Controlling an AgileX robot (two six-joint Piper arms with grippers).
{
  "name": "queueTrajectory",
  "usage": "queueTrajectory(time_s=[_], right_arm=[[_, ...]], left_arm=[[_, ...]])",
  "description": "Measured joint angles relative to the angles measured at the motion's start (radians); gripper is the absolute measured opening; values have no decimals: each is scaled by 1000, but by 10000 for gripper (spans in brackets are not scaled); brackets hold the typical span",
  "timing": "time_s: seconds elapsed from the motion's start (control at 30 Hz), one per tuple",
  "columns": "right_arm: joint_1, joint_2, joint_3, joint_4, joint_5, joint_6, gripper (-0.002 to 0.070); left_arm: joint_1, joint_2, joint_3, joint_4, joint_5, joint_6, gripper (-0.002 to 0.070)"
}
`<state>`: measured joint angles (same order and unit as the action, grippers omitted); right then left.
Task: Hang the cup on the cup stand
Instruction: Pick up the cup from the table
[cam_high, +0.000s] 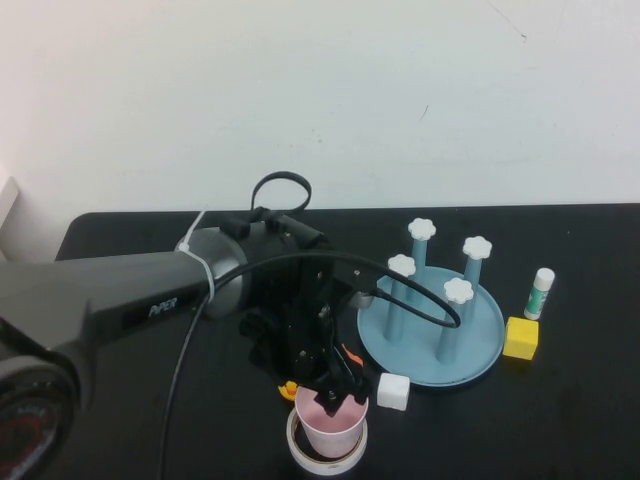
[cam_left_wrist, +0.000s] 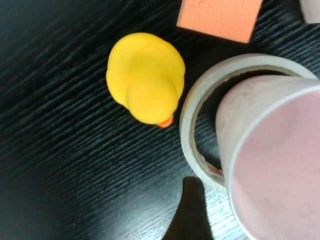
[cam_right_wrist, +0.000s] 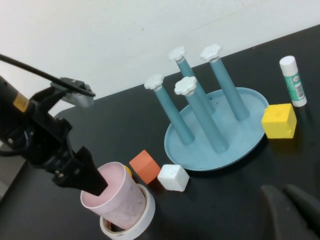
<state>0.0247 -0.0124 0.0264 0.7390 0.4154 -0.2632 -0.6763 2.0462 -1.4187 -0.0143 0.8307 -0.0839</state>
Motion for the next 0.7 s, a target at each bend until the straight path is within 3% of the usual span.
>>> queueTrajectory(time_s=[0.33, 0.7], right_arm=[[0, 0, 0, 2, 0, 0, -1], [0, 0, 0, 2, 2, -5, -1]], left_arm=[[22, 57, -2, -35, -54, -6, 504], [22, 118, -6, -47, -85, -1, 219]])
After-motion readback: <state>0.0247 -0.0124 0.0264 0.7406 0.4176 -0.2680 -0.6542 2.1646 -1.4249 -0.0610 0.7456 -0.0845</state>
